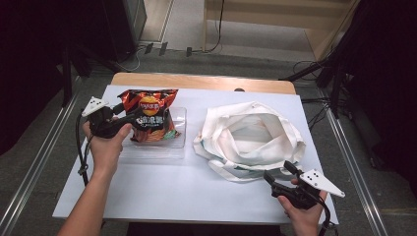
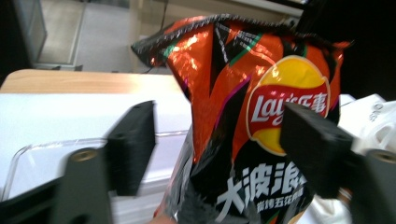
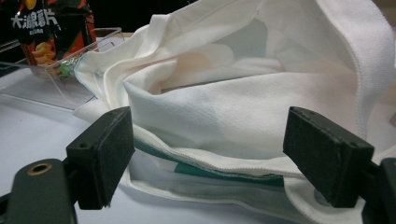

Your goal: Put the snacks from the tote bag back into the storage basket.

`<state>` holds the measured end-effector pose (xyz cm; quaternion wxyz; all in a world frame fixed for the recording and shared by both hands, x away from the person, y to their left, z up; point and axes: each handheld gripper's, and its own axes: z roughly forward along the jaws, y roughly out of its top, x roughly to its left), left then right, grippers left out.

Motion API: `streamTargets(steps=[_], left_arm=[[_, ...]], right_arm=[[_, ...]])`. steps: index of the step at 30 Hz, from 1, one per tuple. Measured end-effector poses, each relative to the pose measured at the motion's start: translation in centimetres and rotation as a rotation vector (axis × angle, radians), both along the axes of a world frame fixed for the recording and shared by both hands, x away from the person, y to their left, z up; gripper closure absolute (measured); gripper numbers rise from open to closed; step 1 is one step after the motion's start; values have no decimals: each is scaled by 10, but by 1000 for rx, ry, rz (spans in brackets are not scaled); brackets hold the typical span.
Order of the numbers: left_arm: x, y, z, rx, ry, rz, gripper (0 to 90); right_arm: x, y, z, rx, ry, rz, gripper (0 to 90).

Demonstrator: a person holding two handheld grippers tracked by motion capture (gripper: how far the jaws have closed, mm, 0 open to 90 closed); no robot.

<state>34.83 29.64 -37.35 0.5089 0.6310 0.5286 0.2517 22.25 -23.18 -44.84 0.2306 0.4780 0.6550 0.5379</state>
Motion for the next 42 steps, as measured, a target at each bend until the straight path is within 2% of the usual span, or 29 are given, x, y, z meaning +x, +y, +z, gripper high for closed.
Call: streamTargets(steps=[3, 6, 11, 17, 27, 33, 38, 42], left_arm=[[-5, -1, -1, 16, 9, 22, 115], [-11, -3, -2, 18, 15, 22, 0], [-23, -11, -6, 38, 9, 3, 0], [-35, -17, -8, 51, -18, -8, 0], [-60, -21, -11, 40, -45, -29, 0], [-78, -27, -16, 50, -55, -48, 0], [-90, -30, -20, 77, -60, -64, 0], [-98, -29, -22, 72, -65, -69, 0]], right_arm=[[0, -1, 0, -1, -1, -3, 167], [1, -1, 0, -7, -2, -9, 156], [1, -1, 0, -7, -2, -12, 155], [1, -1, 0, -9, -1, -14, 155], [2, -3, 0, -8, 3, -19, 154], [2, -6, 0, -4, 5, -29, 154], [3, -7, -1, -7, 3, -31, 154], [3, -8, -1, -4, 4, -36, 154]])
